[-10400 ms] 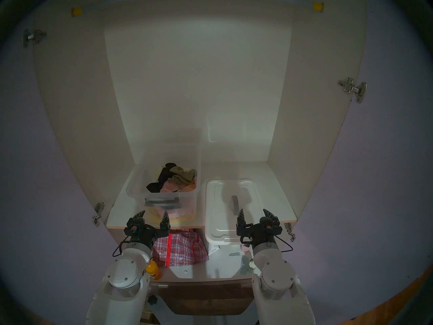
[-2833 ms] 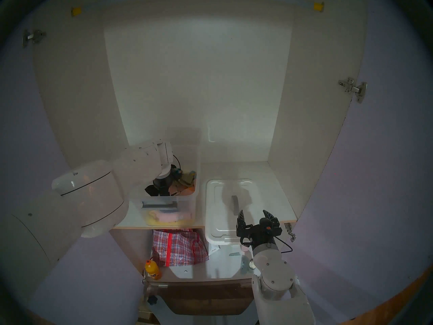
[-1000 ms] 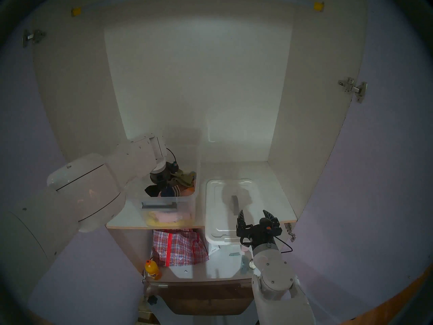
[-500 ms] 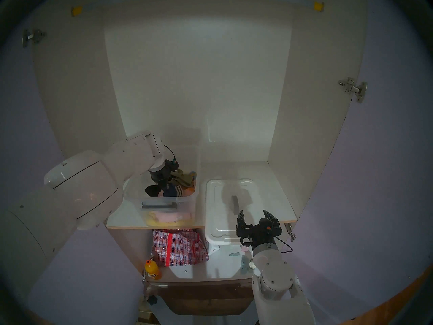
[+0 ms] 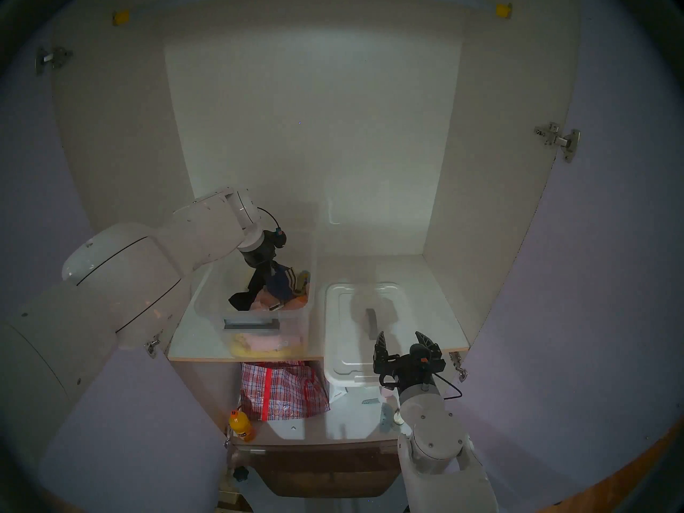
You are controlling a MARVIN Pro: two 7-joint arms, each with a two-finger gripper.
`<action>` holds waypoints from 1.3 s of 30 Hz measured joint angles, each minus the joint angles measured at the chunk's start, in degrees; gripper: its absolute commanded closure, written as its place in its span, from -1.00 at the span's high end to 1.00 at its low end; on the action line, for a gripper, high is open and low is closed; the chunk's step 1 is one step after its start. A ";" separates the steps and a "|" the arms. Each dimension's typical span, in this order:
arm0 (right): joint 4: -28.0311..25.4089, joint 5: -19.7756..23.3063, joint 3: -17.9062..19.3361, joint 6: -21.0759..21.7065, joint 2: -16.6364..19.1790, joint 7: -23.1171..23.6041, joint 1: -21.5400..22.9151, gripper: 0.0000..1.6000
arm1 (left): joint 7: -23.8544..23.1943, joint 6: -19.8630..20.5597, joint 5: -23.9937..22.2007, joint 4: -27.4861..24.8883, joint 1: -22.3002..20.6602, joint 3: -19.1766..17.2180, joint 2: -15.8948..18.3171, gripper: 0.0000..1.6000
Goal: Take socks out of the storage bin, place them on top of the cabinet, and put the lid back on the bin
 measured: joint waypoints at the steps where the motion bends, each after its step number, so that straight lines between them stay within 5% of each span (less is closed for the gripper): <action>1: 0.00 0.00 0.00 0.00 0.00 0.00 0.00 1.00 | 0.16 -0.07 -0.01 -0.06 -0.09 -0.06 0.09 -1.00; 25: -0.35 0.80 -0.89 -0.05 0.51 1.62 2.01 1.00 | -2.42 -3.60 -1.51 -3.47 -1.94 -2.64 2.52 -1.00; 39: 0.73 0.96 -5.98 0.78 0.44 4.64 14.71 1.00 | -5.57 -5.42 -2.44 -7.29 -2.46 -3.83 2.46 -1.00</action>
